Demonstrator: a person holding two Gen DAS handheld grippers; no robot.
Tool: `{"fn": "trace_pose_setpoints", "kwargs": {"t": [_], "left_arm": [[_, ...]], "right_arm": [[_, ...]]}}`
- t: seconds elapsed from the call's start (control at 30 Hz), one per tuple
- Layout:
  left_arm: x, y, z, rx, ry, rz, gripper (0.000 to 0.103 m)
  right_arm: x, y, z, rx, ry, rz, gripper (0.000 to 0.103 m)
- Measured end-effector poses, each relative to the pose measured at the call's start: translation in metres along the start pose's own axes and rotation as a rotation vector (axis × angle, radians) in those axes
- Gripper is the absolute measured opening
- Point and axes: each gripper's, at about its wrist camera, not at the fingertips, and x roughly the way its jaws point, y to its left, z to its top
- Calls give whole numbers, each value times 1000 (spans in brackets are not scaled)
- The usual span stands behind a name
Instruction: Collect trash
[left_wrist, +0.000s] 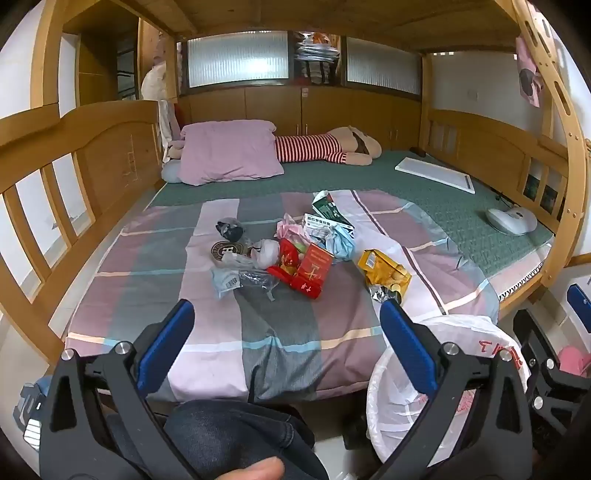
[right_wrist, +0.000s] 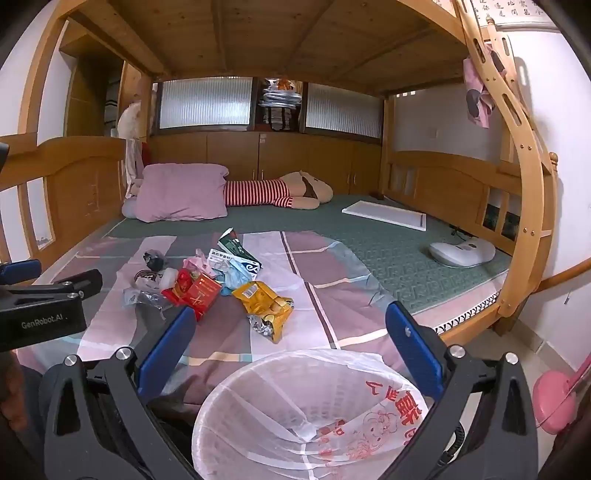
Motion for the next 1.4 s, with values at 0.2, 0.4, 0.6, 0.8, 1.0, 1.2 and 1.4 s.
{"fn": "trace_pose_setpoints", "kwargs": {"t": [0.2,0.4,0.6,0.8,1.0,1.2,1.4], "left_arm": [[-1,1,0,2,-11,-7,100],[-2,0,4,15,-24,-9,100],[-5,-4,4,26,-31,-5,100],[-8,-3,5,22,-33,-3,100],[-9,-3,7,21,-34,-4,100],[-8,-3,6,26,-32,-9,100],[-6,-1,4,17,-26,-21,100]], "right_arm": [[0,1,0,-6,-15,-7,100],[0,1,0,-10,-11,-7,100],[1,1,0,-12,-10,-3,100],[6,7,-2,-16,-7,1,100],[5,8,1,-29,-10,6,100],[7,10,1,-32,-6,5,100],[7,10,2,-33,-7,4,100]]}}
